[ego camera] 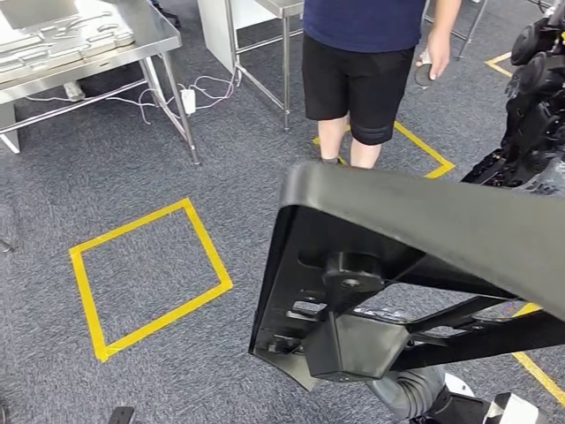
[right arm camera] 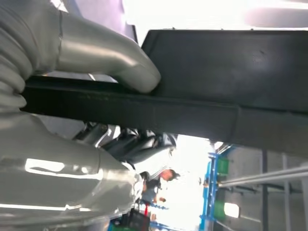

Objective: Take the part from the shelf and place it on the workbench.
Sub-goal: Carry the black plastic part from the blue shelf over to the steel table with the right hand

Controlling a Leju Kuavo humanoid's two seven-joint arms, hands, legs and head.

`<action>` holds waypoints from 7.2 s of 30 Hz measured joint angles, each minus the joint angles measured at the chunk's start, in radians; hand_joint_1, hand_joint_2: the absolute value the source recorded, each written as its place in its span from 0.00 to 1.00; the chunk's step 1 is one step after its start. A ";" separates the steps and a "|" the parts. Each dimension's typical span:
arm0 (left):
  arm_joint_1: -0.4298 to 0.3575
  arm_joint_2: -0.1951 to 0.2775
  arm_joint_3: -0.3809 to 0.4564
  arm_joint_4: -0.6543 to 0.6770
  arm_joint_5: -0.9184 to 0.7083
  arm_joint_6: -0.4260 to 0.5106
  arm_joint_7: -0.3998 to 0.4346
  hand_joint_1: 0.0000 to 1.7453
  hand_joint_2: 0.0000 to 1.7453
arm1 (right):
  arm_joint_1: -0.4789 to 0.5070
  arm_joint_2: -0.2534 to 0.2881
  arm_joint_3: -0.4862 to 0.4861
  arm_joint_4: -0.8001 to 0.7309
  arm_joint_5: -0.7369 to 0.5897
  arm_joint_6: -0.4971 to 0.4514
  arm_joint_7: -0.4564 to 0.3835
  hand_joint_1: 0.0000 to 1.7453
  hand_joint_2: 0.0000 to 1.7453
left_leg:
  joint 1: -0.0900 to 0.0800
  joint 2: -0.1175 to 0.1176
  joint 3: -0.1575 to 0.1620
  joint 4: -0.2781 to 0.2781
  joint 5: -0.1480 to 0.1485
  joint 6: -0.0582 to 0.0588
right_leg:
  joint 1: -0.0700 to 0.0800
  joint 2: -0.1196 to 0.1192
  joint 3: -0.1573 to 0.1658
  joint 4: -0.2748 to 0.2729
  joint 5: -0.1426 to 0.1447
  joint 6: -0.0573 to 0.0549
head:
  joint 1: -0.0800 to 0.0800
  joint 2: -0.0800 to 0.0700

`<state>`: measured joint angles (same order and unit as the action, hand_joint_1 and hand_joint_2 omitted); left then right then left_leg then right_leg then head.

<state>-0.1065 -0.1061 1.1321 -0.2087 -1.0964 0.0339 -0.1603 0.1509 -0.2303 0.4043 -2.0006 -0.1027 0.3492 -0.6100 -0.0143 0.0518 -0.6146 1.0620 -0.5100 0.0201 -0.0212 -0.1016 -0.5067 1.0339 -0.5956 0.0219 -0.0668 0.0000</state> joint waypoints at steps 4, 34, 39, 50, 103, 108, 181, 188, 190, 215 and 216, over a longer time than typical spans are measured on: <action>-0.001 0.000 0.000 0.000 0.000 0.000 0.000 0.00 1.00 | -0.004 -0.001 -0.001 -0.001 0.000 0.000 0.000 1.00 1.00 | 0.012 -0.034 0.017 -0.018 0.001 0.022 | -0.004 0.059 -0.017 0.064 -0.049 0.014 | 0.001 0.000; 0.000 -0.002 0.000 0.000 0.000 0.000 0.000 0.00 1.00 | -0.001 0.000 -0.001 -0.001 0.000 0.000 0.000 1.00 1.00 | 0.015 -0.046 0.018 -0.003 -0.014 -0.003 | -0.010 0.068 -0.015 -0.012 0.027 0.010 | -0.003 0.000; -0.003 -0.002 0.000 0.000 0.000 0.000 0.000 0.00 1.00 | -0.002 0.000 -0.001 -0.001 0.000 0.000 0.000 1.00 1.00 | 0.020 -0.048 0.030 -0.018 -0.011 0.027 | -0.013 0.083 -0.040 0.064 -0.028 0.030 | -0.002 0.000; -0.003 -0.003 0.000 0.000 0.000 0.000 0.000 0.00 1.00 | 0.001 -0.001 -0.001 0.000 0.000 0.000 0.000 1.00 1.00 | 0.009 -0.065 0.043 -0.015 -0.024 0.013 | 0.006 0.105 -0.060 0.006 0.056 -0.001 | -0.002 0.000; -0.002 -0.002 0.000 0.000 0.000 0.000 0.000 0.00 1.00 | 0.000 0.000 -0.001 0.000 0.000 0.000 0.000 1.00 1.00 | 0.023 -0.054 0.054 -0.029 -0.019 0.022 | -0.005 0.096 -0.143 0.225 -0.071 0.023 | -0.002 0.000; -0.002 -0.002 0.000 0.000 0.000 0.000 0.000 0.00 1.00 | 0.001 0.000 -0.001 0.000 0.000 0.000 0.000 1.00 1.00 | 0.019 -0.056 0.063 -0.028 -0.026 0.020 | -0.001 0.096 -0.093 0.095 0.037 0.016 | -0.002 0.000; -0.001 -0.002 -0.001 0.000 0.000 0.000 0.000 0.00 1.00 | 0.001 0.000 -0.001 0.000 0.000 -0.001 0.000 1.00 1.00 | 0.024 -0.053 -0.064 0.247 -0.153 -0.027 | 0.002 0.096 -0.045 -0.016 0.066 -0.028 | -0.003 0.000; -0.003 -0.002 -0.001 0.000 0.000 0.000 0.000 0.00 1.00 | 0.000 0.001 -0.001 0.000 0.000 -0.001 0.000 1.00 1.00 | 0.015 -0.053 0.058 -0.032 -0.018 -0.004 | 0.006 0.100 -0.037 -0.014 0.058 -0.006 | -0.003 0.000; -0.002 -0.002 -0.001 0.000 0.000 0.000 0.000 0.00 1.00 | 0.000 0.000 -0.001 0.000 0.000 -0.001 0.000 1.00 1.00 | 0.018 -0.052 0.059 -0.039 -0.015 0.006 | 0.004 0.100 -0.038 -0.011 0.051 0.005 | -0.003 0.000; -0.001 -0.002 -0.001 0.000 0.000 0.000 0.000 0.00 1.00 | 0.001 0.000 -0.001 0.000 0.000 -0.001 0.000 1.00 1.00 | 0.019 -0.050 0.024 0.058 -0.041 -0.010 | 0.006 0.099 -0.040 -0.012 0.061 -0.026 | -0.003 0.000; -0.002 -0.002 -0.001 0.000 0.000 0.000 0.000 0.00 1.00 | 0.001 0.000 -0.001 0.000 0.000 -0.001 0.000 1.00 1.00 | 0.016 -0.051 0.048 0.005 -0.022 -0.004 | 0.007 0.100 -0.040 -0.012 0.060 -0.023 | -0.003 0.000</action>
<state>-0.1085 -0.1077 1.1315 -0.2087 -1.0964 0.0337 -0.1599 0.1515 -0.2300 0.4032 -2.0006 -0.1030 0.3487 -0.6097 0.0019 0.0012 -0.5668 1.0669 -0.5315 0.0164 -0.0143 -0.0017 -0.5466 1.0223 -0.5359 -0.0009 -0.0700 0.0000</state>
